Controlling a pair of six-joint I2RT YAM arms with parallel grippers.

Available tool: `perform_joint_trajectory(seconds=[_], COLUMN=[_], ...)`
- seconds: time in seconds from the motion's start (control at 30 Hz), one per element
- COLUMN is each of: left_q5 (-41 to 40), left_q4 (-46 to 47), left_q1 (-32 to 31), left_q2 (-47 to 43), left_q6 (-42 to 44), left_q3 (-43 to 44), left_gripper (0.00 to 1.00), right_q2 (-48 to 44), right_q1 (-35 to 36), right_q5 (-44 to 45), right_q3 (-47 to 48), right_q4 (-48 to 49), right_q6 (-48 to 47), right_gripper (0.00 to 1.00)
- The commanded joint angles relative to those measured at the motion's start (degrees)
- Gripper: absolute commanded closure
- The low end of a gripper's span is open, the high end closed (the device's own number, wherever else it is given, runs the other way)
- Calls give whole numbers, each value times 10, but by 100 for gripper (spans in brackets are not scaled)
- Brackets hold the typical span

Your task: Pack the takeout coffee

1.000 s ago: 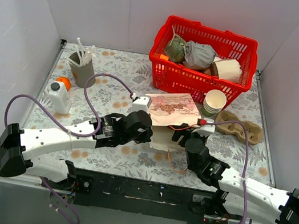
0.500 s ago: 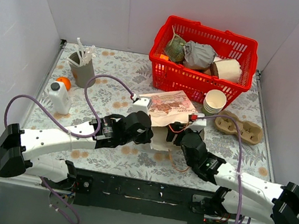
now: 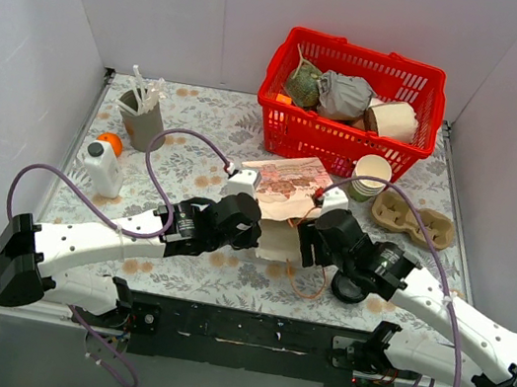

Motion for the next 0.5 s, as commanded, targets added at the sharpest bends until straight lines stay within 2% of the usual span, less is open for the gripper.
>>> perform_joint_trajectory(seconds=[0.0,0.07,0.17,0.3,0.47], left_q5=[13,18,19,18,15], left_q4=[-6,-6,-7,0,2], left_q1=[-4,-4,-3,-3,-3], left_q2=[-9,-1,7,2,-13], left_q6=[34,47,53,59,59], left_q3=[3,2,-3,-10,-16], left_gripper=[100,100,100,100,100], right_q2=[31,56,93,124,88], right_q1=[-15,-34,-40,-54,-59], right_q5=[-67,-136,-178,-174,-217], right_q3=[124,173,228,270,278], right_q4=[-92,-128,-166,-200,-207], right_q6=[-117,-137,-170,-187,-227], right_gripper=[25,26,27,27,28])
